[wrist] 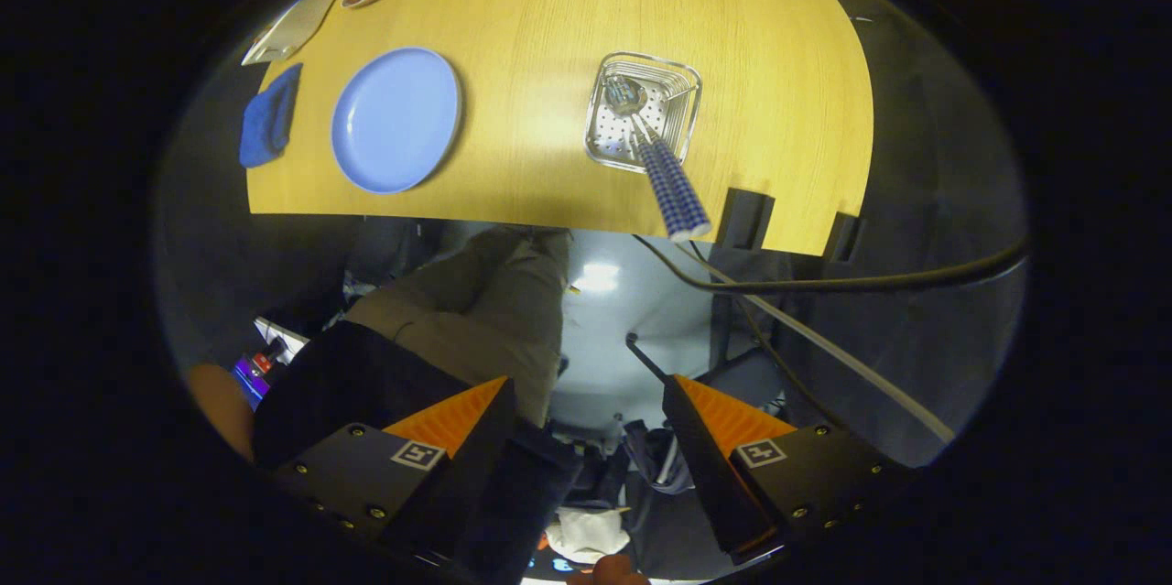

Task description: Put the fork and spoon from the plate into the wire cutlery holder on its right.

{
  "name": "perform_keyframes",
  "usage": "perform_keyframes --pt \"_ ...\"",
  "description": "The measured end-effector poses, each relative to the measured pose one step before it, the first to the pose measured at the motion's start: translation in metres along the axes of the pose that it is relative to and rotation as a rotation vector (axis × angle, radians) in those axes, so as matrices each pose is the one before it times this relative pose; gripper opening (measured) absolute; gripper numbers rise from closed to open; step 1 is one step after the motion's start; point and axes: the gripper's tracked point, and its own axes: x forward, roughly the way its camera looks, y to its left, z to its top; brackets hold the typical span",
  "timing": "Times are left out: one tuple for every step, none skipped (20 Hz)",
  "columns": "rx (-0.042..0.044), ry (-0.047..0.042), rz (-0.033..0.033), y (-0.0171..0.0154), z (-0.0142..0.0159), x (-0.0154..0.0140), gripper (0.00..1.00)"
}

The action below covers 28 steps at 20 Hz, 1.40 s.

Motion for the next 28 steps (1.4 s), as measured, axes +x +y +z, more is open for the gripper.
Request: perform_keyframes --pt "0.01867 -0.03039 0.04252 0.01030 -0.00750 0.00862 0.99" --pt "0.01985 -0.03433 0.04027 0.01044 -0.00299 0.00740 0.99" --pt "0.01530 -0.04103 0.03344 0.00981 -0.00192 0.00613 0.99" --pt "0.00463 -0.05145 0.02708 0.00963 0.00058 0.00447 0.99" --pt "0.00589 -0.06278 0.02042 0.00821 0.00378 0.00431 0.99" --pt "0.00222 -0.06646 0.01347 0.01010 0.00498 0.00185 0.99" --pt "-0.00313 -0.07629 0.00899 0.00802 0.00736 0.00147 0.99" --pt "0.01091 -0.07988 -0.00173 0.00794 0.00763 0.00027 1.00" --pt "-0.00342 -0.08323 -0.00877 0.00613 0.00764 -0.00049 1.00" --pt "-0.00880 -0.08347 -0.01134 0.00992 0.01041 -0.00396 1.00" --pt "-0.00756 -0.09945 0.00518 0.01092 0.01510 -0.00285 1.00" --pt "0.00004 -0.07463 0.00318 0.00746 0.00912 0.00214 1.00" --pt "-0.00646 -0.06434 0.01423 0.00724 0.00855 0.00002 0.99" --pt "-0.01033 -0.06197 0.01389 0.00801 0.00718 0.00431 0.99" --pt "-0.01744 -0.04133 0.00163 0.00539 0.00609 0.00138 1.00" --pt "-0.02453 -0.04186 -0.00032 0.00319 0.00433 -0.00137 1.00" --pt "-0.01830 -0.06581 -0.00529 0.00348 0.01335 -0.00261 1.00" --pt "-0.02920 -0.08370 -0.01845 -0.00037 0.01688 -0.00323 1.00" --pt "-0.03060 -0.10499 -0.02966 -0.00249 0.02292 -0.00349 0.99" --pt "-0.02438 -0.11218 -0.02183 0.00102 0.02225 -0.00137 0.99" --pt "-0.01590 -0.11146 -0.01453 0.00275 0.02535 -0.00104 0.99" --pt "-0.00050 -0.09115 -0.00375 0.00439 0.01824 -0.00200 0.99" --pt "0.01505 -0.07530 -0.00120 0.00475 0.01796 0.00021 0.99" --pt "0.01098 -0.06169 -0.01131 0.00071 0.01338 0.00156 0.99" --pt "-0.00292 -0.05933 -0.01833 -0.00022 0.01195 0.00341 0.99" --pt "-0.01857 -0.03823 -0.01438 0.00059 0.00516 0.00514 0.99" --pt "-0.02370 -0.03733 -0.00822 0.00456 0.00313 0.00420 0.99" --pt "-0.03333 -0.01684 0.00208 0.00718 -0.00200 0.00256 0.99"
